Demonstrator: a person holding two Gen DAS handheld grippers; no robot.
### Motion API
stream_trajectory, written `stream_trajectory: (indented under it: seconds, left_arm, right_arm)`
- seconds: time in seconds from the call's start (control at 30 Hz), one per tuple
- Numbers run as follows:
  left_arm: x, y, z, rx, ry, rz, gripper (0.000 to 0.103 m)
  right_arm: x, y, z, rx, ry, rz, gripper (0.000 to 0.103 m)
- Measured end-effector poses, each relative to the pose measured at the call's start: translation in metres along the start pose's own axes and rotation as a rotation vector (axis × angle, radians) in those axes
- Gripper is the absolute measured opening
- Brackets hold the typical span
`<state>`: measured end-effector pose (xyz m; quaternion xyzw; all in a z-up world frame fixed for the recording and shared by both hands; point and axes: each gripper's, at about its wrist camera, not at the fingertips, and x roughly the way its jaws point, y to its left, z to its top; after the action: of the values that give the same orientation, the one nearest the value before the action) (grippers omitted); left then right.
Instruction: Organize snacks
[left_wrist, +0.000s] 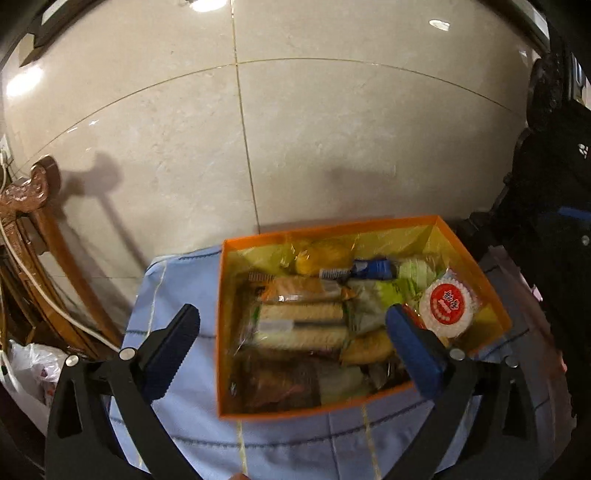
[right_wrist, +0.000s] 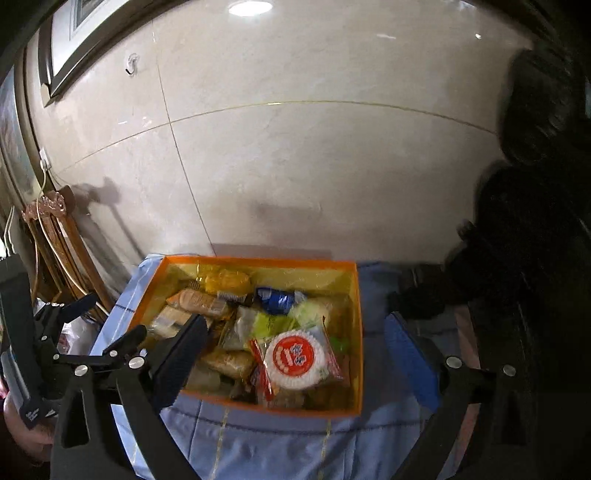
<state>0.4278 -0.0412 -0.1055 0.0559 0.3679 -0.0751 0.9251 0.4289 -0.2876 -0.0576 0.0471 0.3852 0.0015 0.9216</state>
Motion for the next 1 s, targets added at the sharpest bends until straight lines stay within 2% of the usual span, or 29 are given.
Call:
stream_trajectory:
  seconds: [0.17,0.23,0.33,0.43,0.6,0.77,0.9,1.0]
  left_arm:
    - [-0.043,-0.007,-0.027,0.007,-0.009,-0.05,0.099]
    - [-0.061,-0.012,-0.04,0.033,-0.017,-0.054,0.099]
    - [-0.094,-0.02,-0.065,0.045,-0.021,-0.102,0.099]
    - [-0.116,-0.023,-0.081,0.042,-0.005,-0.1,0.099]
    - [-0.167,-0.028,-0.107,0.055,-0.036,-0.02,0.099]
    - [-0.22,-0.025,-0.128,-0.023,-0.056,0.035,0.099]
    - [-0.255,-0.028,-0.15,-0.089,-0.043,0.071,0.099]
    - [-0.278,-0.038,-0.17,-0.095,-0.035,0.101,0.099]
  right_arm:
    - [-0.043,0.008,-0.044,0.05,-0.004,0.014,0.098]
    - [-0.06,0.014,-0.064,0.047,-0.004,0.021,0.098]
    - [-0.087,0.023,-0.096,0.026,-0.005,0.021,0.098]
    - [-0.114,0.028,-0.128,0.027,0.0,0.035,0.098]
    - [-0.155,0.032,-0.166,0.022,-0.004,0.086,0.098]
    - [-0.203,0.043,-0.192,-0.074,-0.062,0.129,0.098]
    - [-0.229,0.05,-0.213,-0.116,-0.069,0.139,0.098]
    - [-0.243,0.053,-0.232,-0.135,-0.065,0.134,0.099]
